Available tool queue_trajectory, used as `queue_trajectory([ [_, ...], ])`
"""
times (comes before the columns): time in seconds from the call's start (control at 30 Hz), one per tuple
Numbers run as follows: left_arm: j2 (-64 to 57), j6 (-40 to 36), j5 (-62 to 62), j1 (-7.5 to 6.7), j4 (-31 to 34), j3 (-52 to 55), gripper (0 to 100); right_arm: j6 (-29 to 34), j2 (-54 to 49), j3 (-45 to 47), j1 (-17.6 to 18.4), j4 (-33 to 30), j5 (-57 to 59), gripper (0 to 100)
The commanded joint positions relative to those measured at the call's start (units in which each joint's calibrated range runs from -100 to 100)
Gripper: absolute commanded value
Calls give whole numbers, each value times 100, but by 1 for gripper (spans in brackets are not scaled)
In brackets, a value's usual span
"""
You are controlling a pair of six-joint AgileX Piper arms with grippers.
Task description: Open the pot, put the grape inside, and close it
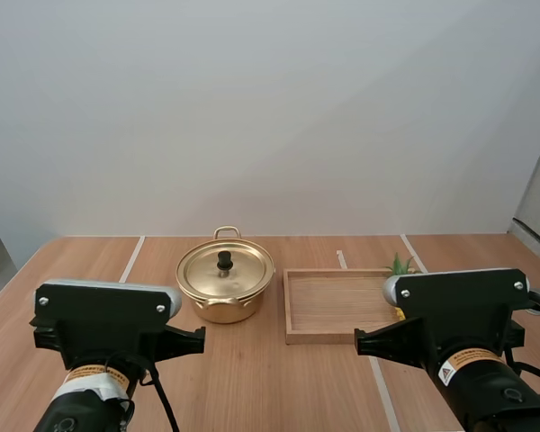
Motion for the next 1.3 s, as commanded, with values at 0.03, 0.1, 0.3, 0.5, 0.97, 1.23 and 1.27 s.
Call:
queue_trajectory([
  [0.03, -21, -388, -61, 28, -13, 20, 0, 101, -31, 197, 15, -45, -307, 0],
  [0.1, -21, -519, 76, 28, -24, 20, 0, 101, -31, 277, 15, -45, -356, 0],
  [0.3, -21, -545, 700, 28, -147, 20, 0, 131, -31, 303, 15, -45, -280, 0],
  [0.5, -21, -545, 700, 28, -147, 20, 0, 131, -31, 676, 15, -82, -735, 0],
  [0.97, -21, -459, 603, 49, -88, 20, 0, 94, -31, 676, 15, -112, -732, 0],
  [1.23, -21, -510, 665, 40, -173, 20, 0, 94, -31, 676, 15, 149, -827, 0],
  [1.27, -21, -510, 665, 40, -173, 20, 0, 94, -31, 676, 15, 149, -827, 0],
])
